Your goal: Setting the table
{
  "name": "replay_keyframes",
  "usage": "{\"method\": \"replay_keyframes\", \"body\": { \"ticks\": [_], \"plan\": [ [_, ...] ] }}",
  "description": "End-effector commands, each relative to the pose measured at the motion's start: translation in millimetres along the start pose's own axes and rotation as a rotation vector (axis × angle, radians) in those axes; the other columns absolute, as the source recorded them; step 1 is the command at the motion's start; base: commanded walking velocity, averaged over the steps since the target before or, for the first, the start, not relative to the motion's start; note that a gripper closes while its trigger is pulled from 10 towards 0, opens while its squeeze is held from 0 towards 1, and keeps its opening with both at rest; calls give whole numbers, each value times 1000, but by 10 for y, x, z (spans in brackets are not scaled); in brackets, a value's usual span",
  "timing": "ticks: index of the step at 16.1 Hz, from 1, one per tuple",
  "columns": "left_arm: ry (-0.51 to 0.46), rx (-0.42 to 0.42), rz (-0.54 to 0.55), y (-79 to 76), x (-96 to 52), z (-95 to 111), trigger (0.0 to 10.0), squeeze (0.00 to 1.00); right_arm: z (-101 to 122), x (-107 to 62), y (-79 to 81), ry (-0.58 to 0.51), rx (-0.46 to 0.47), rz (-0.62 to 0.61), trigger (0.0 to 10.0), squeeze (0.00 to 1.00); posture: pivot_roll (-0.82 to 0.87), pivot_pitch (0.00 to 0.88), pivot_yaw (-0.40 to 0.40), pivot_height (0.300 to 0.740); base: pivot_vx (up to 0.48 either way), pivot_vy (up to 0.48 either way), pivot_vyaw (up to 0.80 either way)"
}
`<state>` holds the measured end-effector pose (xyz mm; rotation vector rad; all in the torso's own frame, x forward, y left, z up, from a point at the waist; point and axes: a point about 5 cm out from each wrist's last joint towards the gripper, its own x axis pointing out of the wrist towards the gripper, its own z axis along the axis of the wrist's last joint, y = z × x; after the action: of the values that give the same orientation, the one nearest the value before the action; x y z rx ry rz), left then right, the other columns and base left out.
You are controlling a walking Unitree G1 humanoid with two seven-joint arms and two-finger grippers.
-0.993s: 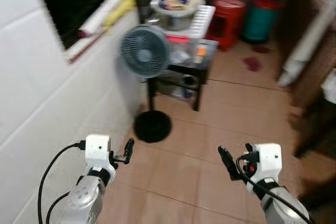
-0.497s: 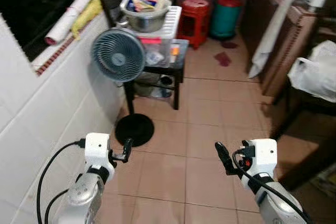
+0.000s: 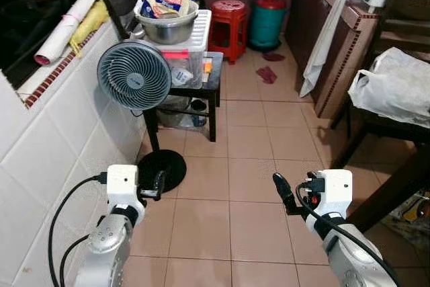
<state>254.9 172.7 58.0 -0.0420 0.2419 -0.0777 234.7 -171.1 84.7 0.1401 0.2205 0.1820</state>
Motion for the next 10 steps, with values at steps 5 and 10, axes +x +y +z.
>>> {"method": "replay_keyframes", "body": {
  "ticks": [5,10],
  "plan": [
    [-13,-31,-39,-31,57,-7,10000,0,16,35,5,8,-2,5,10000,0,-47,0,11,740,0,0,-731],
    [-11,-34,-66,-50,92,-6,10000,0,20,26,14,2,4,0,10000,0,-62,0,21,740,0,0,-735]
  ]
}}
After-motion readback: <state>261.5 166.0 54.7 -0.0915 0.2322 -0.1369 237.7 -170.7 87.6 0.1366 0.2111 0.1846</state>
